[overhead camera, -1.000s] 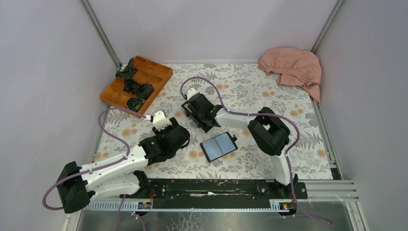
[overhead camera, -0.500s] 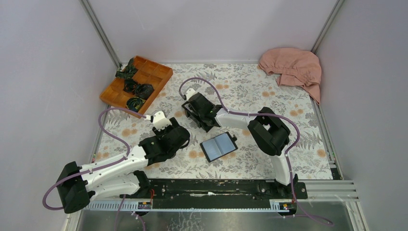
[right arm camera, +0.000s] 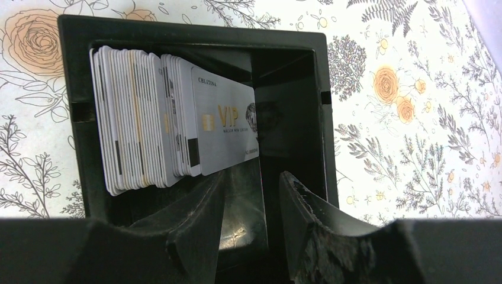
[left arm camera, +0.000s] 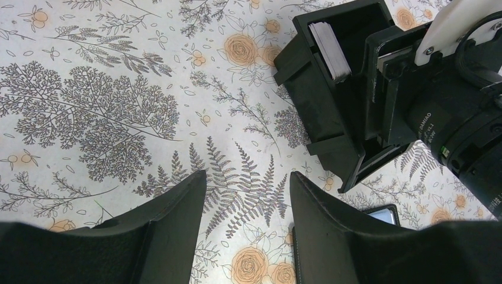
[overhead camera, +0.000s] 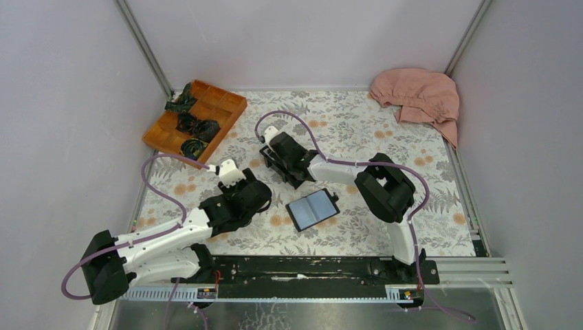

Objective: Put the credit cards into the card holder
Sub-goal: Pick up the credit card from the storage box.

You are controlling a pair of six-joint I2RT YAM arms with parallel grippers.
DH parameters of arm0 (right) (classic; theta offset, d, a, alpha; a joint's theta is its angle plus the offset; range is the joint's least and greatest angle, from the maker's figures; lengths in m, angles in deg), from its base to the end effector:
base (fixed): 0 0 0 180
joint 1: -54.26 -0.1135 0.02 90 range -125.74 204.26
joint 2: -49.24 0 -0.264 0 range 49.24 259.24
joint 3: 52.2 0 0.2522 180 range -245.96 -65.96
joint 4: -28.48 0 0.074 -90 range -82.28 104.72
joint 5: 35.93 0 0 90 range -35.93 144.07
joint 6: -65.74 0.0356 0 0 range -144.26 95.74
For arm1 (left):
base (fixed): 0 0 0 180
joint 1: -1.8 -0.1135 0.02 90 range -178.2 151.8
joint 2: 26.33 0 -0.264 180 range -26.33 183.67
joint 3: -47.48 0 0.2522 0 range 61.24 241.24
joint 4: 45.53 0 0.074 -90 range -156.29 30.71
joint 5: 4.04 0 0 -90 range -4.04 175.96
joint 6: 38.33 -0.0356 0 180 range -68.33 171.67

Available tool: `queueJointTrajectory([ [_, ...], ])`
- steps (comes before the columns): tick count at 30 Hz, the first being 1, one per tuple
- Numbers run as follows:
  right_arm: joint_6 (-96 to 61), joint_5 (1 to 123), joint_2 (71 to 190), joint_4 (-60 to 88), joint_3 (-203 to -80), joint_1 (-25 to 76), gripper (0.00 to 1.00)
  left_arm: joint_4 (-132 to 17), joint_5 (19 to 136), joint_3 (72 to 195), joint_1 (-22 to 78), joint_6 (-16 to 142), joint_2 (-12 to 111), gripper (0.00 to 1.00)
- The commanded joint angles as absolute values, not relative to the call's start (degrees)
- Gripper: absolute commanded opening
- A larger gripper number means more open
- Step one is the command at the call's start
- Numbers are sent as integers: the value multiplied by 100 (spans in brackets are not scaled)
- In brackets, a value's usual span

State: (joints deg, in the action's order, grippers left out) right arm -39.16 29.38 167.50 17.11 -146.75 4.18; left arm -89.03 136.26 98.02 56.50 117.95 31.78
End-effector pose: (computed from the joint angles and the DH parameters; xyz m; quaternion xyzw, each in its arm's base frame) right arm 0.3085 0.3455 0.1835 -0.3825 0.7841 -0.0447 0.4867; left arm 0.1329 -0.1403 0.2292 -0.2270 0.8348 -0.0651 0.4973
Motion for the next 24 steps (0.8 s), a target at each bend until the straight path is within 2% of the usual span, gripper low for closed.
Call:
queueJointTrajectory([
  [1, -4062, 3028, 16433, 2020, -14723, 437, 46, -8663, 13728, 9721, 5612, 11818, 3181, 62],
  [9, -4176, 2995, 16610, 2087, -14847, 436, 43, -8663, 13777, 9691, 5616, 11819, 3140, 62],
  [24, -4229, 3160, 16613, 1879, -14928, 435, 44, -8610, 13746, 9612, 5612, 11862, 3156, 62],
])
